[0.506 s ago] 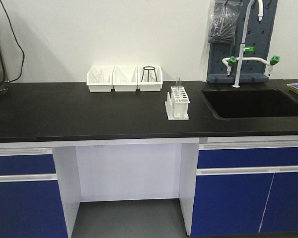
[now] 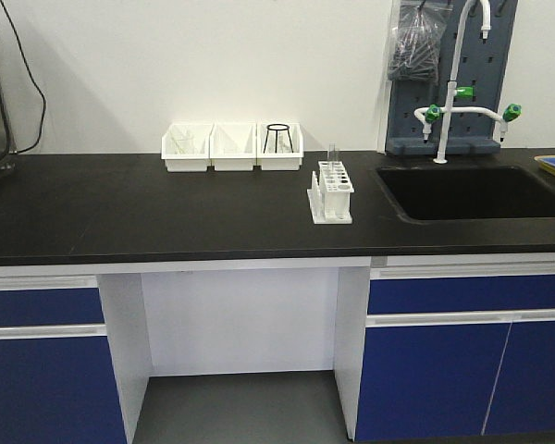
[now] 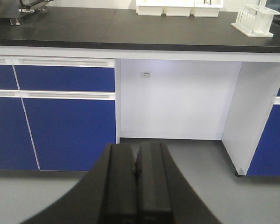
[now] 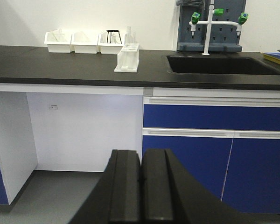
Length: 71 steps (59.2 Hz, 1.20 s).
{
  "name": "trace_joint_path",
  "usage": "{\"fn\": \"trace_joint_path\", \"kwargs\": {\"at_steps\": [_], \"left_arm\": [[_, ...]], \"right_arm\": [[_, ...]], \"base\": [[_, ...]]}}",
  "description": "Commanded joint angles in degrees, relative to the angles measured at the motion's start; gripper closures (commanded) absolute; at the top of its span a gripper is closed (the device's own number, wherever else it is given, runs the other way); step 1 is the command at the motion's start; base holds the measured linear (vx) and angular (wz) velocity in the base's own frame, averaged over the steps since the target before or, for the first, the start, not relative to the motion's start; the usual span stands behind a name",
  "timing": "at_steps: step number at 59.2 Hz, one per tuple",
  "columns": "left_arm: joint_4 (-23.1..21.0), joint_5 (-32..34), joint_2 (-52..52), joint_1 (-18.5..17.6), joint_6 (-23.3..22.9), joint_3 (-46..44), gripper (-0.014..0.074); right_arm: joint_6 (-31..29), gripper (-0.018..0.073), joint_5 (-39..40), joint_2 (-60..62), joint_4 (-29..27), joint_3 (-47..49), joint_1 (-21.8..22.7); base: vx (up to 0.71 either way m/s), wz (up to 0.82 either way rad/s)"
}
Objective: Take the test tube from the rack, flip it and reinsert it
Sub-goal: 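Drive the base toward the white test-tube rack on the bench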
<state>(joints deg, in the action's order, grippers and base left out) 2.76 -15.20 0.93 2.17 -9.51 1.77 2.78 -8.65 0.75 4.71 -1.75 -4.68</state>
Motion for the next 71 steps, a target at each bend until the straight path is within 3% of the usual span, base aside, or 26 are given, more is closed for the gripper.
{"fn": "trace_joint_path", "kwargs": {"at_steps": [1,30,71], "left_arm": [[-0.3,4.9,0.6,-0.2,0.0,0.1,0.0603],[-0.3,4.9,0.6,-0.2,0.0,0.1,0.0603],[-0.3,4.9,0.6,-0.2,0.0,0.1,0.0603]], "right_arm": [[0.0,0.0568,4.9,0.0,0.7,0.0,0.1],[0.0,0.0568,4.9,0.0,0.7,0.0,0.1],[0.0,0.0568,4.9,0.0,0.7,0.0,0.1]], "base": [[0.01,-0.01],[0.13,-0.07],[0.46,0.06]]}}
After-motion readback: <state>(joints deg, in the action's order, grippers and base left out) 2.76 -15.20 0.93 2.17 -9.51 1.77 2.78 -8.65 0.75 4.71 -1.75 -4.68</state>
